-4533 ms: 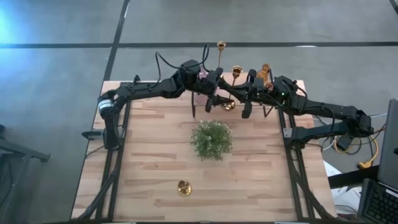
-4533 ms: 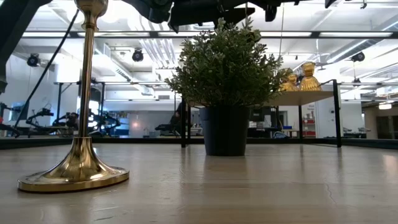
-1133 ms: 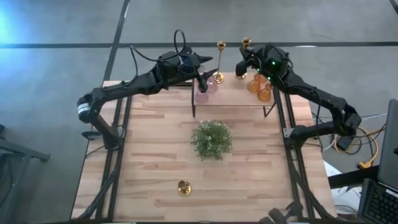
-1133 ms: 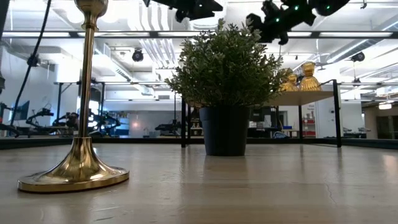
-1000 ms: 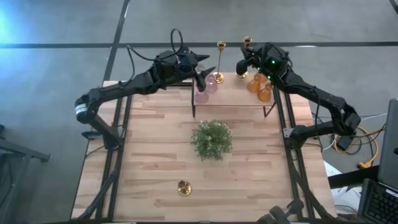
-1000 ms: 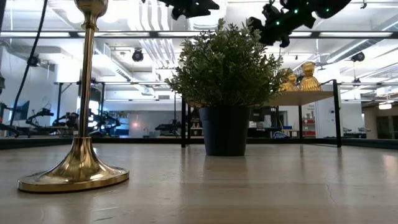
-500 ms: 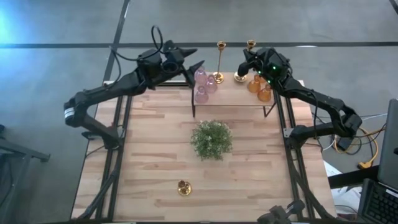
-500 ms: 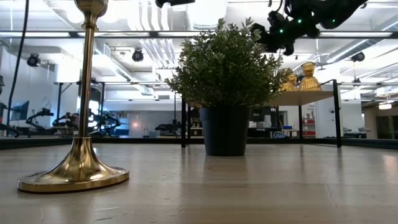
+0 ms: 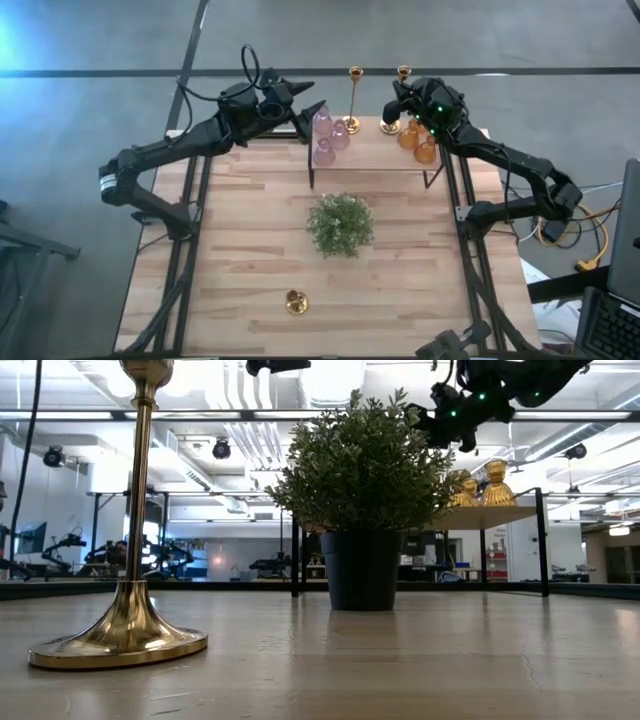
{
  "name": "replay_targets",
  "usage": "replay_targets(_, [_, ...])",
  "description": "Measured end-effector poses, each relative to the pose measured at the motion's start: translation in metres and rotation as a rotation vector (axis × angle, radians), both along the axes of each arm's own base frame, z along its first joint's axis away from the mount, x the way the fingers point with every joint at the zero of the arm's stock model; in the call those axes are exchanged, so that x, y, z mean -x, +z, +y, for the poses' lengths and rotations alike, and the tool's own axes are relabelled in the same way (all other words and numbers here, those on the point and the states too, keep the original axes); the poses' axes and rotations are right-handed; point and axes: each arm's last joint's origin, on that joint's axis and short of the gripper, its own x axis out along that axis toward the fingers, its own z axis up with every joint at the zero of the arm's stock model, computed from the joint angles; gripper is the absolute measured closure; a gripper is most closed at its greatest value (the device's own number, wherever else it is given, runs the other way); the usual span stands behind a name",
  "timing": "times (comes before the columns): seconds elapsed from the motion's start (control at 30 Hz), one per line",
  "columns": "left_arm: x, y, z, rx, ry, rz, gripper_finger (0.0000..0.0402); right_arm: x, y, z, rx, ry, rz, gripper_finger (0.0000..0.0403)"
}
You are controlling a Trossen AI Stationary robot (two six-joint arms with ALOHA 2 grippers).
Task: Pick & Place candle stick holders
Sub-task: Put the large top left golden candle holder on the shelf
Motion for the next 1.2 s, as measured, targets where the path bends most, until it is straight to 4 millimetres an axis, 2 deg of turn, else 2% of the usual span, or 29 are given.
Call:
replay_targets(0.6, [0.0000, 0.0000, 0.0000, 0.001, 0.000, -0.001, 0.0152, 0.0000, -0.0007, 0.0000, -0.007, 0.000, -0.001, 0.0394])
replay_targets(1.2, [0.0000, 0.0002, 0.0000, 0.001, 0.000, -0.002, 0.0152, 0.0004, -0.0025, 0.0004, -0.019, 0.000, 0.015, 0.0355])
